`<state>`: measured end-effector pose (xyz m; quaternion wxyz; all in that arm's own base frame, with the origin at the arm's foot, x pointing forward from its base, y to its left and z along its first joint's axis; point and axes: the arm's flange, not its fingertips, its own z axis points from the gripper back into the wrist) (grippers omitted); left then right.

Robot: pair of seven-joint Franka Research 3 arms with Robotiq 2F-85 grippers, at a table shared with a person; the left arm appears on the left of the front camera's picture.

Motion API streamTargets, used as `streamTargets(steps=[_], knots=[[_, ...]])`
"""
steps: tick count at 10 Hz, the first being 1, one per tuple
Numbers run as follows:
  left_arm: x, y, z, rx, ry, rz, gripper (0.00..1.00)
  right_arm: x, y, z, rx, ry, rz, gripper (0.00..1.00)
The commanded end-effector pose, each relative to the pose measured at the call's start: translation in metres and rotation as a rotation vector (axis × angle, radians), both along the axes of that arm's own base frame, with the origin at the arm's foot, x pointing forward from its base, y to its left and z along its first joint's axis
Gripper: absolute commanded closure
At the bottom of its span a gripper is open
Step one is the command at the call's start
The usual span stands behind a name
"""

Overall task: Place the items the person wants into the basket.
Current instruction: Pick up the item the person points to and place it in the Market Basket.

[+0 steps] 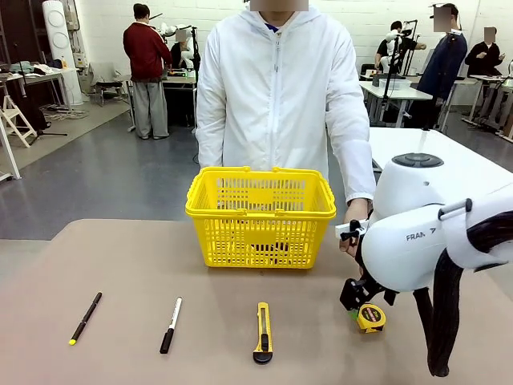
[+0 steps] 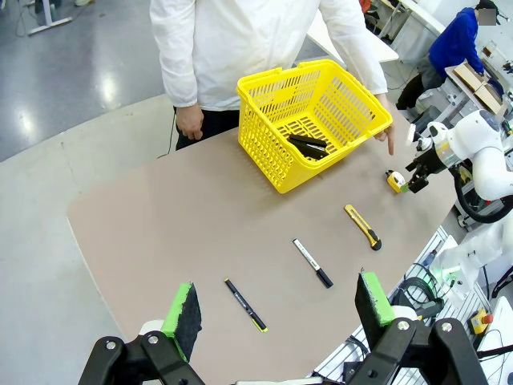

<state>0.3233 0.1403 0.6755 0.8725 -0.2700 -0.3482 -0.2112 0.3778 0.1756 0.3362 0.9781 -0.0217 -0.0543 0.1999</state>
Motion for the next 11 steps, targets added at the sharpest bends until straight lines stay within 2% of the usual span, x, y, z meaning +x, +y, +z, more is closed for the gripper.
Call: streamTargets(steps=[1,11], knots=[[-0.001,0.001,0.000,-0.012,-0.015,-0.014,0.00,-0.004,-0.006,-0.020,-0.013,-0.015,-0.025,0.00],[-0.001,0.001,0.000,-0.012,-0.015,-0.014,0.00,0.004,-0.021,-0.034,0.012,0.000,-0.042,0.00]])
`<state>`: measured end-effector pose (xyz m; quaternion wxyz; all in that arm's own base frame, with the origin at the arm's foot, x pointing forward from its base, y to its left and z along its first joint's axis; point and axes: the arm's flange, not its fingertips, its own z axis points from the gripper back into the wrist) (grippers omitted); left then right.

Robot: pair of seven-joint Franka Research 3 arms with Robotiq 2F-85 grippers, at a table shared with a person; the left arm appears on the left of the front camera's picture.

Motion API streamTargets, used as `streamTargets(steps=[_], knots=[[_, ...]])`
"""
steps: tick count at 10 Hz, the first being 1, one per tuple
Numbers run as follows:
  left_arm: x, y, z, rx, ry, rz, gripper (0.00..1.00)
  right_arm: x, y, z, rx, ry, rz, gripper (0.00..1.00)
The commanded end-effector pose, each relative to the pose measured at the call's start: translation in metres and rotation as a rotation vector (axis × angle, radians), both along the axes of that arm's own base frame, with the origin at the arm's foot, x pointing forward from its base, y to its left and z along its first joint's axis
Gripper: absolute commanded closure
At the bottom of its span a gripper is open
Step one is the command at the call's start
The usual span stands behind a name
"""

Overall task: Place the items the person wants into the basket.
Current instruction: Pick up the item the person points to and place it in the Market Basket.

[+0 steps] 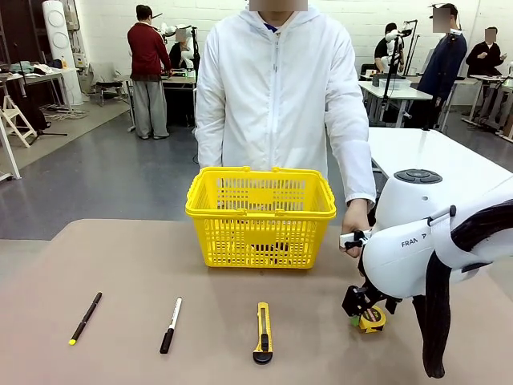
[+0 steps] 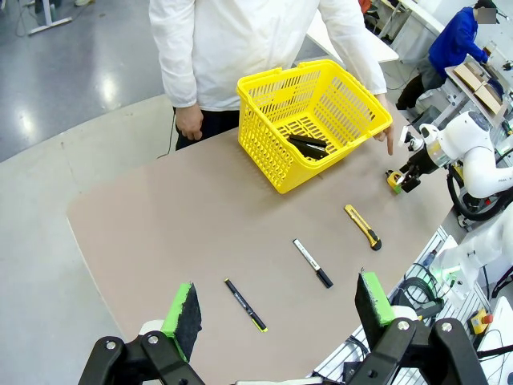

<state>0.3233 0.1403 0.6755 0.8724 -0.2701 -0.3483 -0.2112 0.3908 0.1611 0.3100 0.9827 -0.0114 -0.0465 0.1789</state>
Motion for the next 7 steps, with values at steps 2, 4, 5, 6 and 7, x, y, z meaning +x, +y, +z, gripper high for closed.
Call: streamTargets(steps=[2,4,5,6,7], knots=[[-0.0011,0.0009,-0.0003,-0.012,-0.015,-0.013,0.00,-0.0093,-0.0065,-0.0081,0.009,-0.006,0.025,0.58],[-0.0011,0.0009,-0.0003,-0.012,-0.015,-0.013,0.00,-0.0087,-0.0070,-0.0086,0.024,0.005,0.028,1.00],[-0.0011,0.0009,-0.0003,-0.012,-0.015,-0.013,0.00,-0.0090,-0.0071,-0.0088,0.031,0.012,0.035,1.00],[-0.0011,0.0009,-0.0003,-0.012,-0.015,-0.013,0.00,-0.0096,-0.0068,-0.0087,0.040,0.015,0.041,1.00],[-0.0011,0.0009,-0.0003,-0.012,-0.015,-0.013,0.00,-0.0098,-0.0062,-0.0097,0.041,0.017,0.044,0.86]])
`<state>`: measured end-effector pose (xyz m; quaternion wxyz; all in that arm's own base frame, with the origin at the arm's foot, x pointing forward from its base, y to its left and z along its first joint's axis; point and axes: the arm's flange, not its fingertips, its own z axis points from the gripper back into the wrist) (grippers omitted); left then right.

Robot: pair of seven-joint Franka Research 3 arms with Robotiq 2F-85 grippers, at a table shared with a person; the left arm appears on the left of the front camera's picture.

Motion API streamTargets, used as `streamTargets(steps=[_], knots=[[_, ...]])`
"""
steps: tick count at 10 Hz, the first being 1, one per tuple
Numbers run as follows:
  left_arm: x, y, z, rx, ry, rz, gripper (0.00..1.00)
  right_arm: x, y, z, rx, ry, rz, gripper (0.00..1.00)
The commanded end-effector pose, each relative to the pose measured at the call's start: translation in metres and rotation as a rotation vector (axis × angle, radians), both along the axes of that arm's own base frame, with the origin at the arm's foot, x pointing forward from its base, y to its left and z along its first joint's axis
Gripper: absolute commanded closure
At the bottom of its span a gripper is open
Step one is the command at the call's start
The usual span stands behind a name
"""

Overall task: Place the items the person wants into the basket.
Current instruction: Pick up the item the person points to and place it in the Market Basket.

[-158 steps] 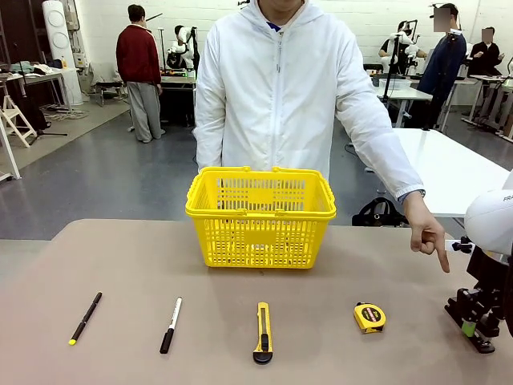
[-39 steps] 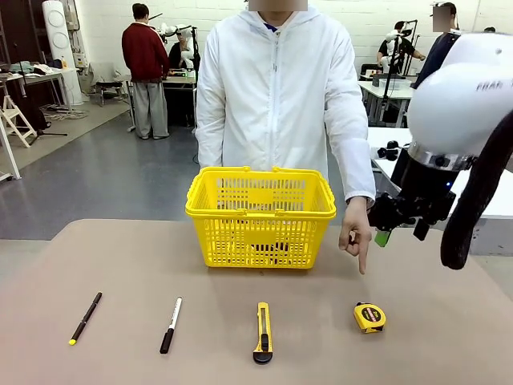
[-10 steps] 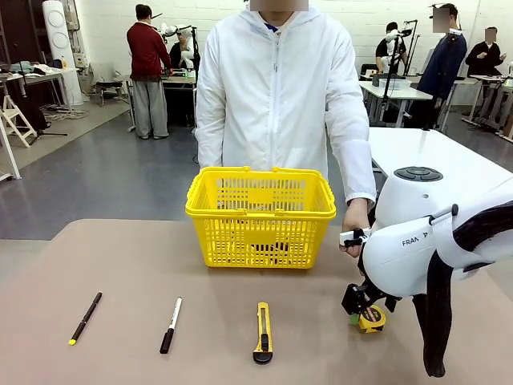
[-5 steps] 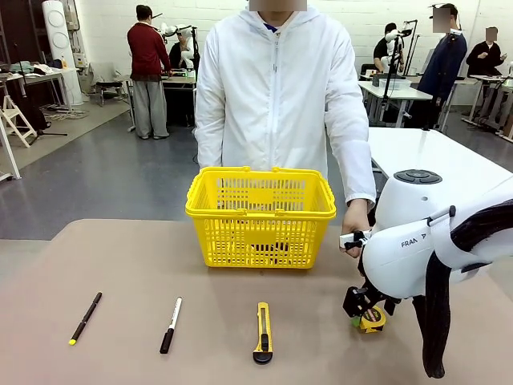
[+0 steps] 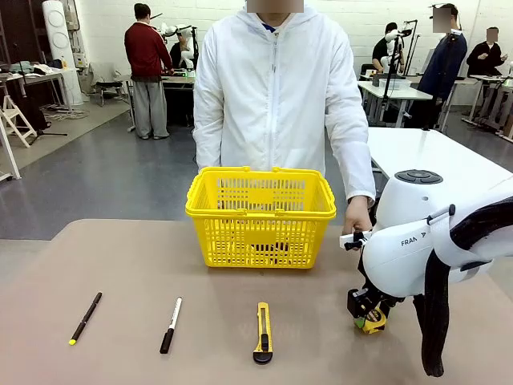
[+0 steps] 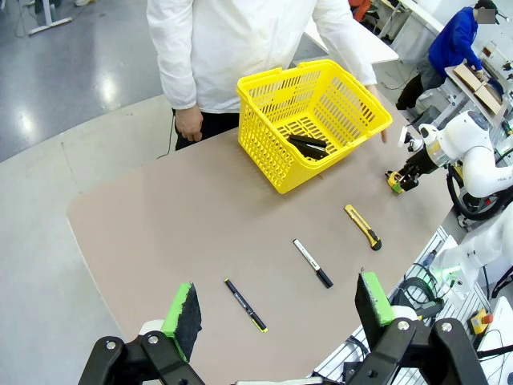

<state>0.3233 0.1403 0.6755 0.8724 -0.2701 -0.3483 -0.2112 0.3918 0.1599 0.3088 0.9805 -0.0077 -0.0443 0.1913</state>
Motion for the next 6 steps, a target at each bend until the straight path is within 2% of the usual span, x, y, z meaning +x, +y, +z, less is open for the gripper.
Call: streamTargets(steps=[1,2,3,4,6], knots=[[-0.001,0.001,0.000,-0.012,-0.015,-0.013,0.00,-0.011,-0.005,-0.009,0.037,0.014,0.020,0.94],[-0.001,0.001,0.000,-0.012,-0.015,-0.013,0.00,-0.011,-0.005,-0.009,0.037,0.014,0.019,1.00],[-0.001,0.001,0.000,-0.012,-0.015,-0.013,0.00,-0.015,-0.003,-0.002,0.035,0.006,0.008,1.00],[-0.001,0.001,0.000,-0.012,-0.015,-0.013,0.00,-0.022,0.001,0.020,0.046,0.019,0.020,1.00],[-0.001,0.001,0.000,-0.012,-0.015,-0.013,0.00,-0.034,0.008,0.105,-0.004,-0.012,0.045,1.00]])
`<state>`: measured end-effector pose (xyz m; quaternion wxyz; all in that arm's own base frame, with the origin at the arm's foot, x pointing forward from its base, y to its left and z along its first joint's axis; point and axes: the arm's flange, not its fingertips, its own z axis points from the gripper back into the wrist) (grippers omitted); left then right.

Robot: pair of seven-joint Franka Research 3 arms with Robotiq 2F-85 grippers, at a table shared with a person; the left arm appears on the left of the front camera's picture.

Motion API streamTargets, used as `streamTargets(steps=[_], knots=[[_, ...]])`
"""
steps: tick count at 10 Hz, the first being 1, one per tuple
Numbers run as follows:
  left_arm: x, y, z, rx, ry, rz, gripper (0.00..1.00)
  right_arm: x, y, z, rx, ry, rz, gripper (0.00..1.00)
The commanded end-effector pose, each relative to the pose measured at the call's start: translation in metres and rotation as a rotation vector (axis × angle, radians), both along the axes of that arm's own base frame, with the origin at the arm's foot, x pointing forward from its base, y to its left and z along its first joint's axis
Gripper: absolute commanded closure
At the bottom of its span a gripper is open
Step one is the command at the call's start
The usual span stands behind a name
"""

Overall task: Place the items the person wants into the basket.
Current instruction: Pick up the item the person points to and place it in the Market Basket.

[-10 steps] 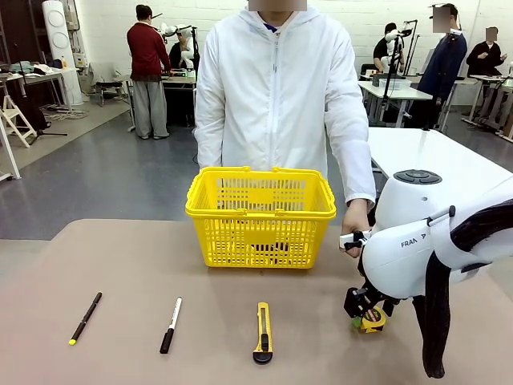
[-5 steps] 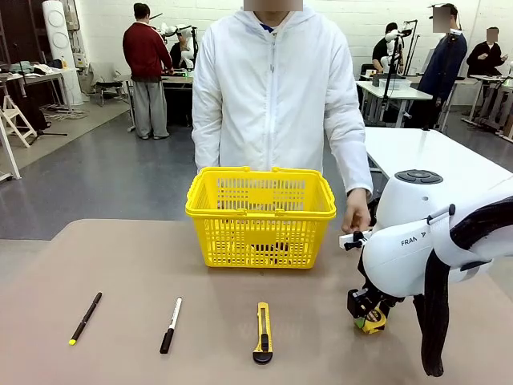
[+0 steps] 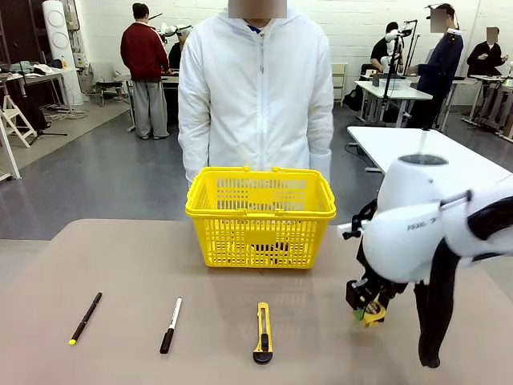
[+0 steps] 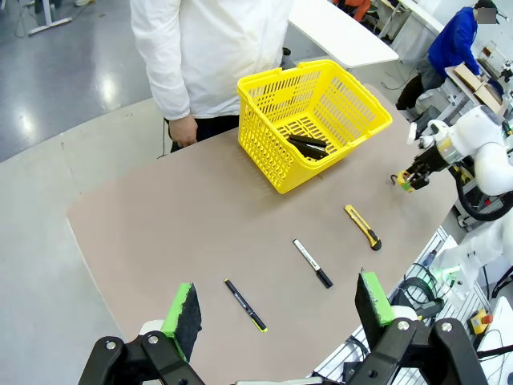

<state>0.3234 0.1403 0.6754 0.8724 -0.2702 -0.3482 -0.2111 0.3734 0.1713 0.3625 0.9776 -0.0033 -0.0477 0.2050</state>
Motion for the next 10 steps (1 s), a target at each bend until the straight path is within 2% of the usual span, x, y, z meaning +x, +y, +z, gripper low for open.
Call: streamTargets(steps=[1,3,5,7,8,10], knots=[[-0.001,0.001,0.000,-0.012,-0.015,-0.013,0.00,-0.017,-0.002,0.087,-0.040,-0.019,0.014,1.00],[-0.001,0.001,0.000,-0.012,-0.015,-0.013,0.00,-0.022,0.008,0.148,-0.105,-0.068,-0.012,1.00],[-0.001,0.001,0.000,-0.012,-0.015,-0.013,0.00,-0.021,0.026,0.205,-0.105,-0.128,0.021,1.00],[-0.001,0.001,0.000,-0.012,-0.015,-0.013,0.00,0.014,0.047,0.237,-0.076,-0.182,0.107,1.00],[-0.001,0.001,0.000,-0.012,-0.015,-0.013,0.00,0.042,0.066,0.246,-0.069,-0.202,0.152,1.00],[-0.001,0.001,0.000,-0.012,-0.015,-0.013,0.00,0.105,0.098,0.241,-0.037,-0.207,0.232,1.00]])
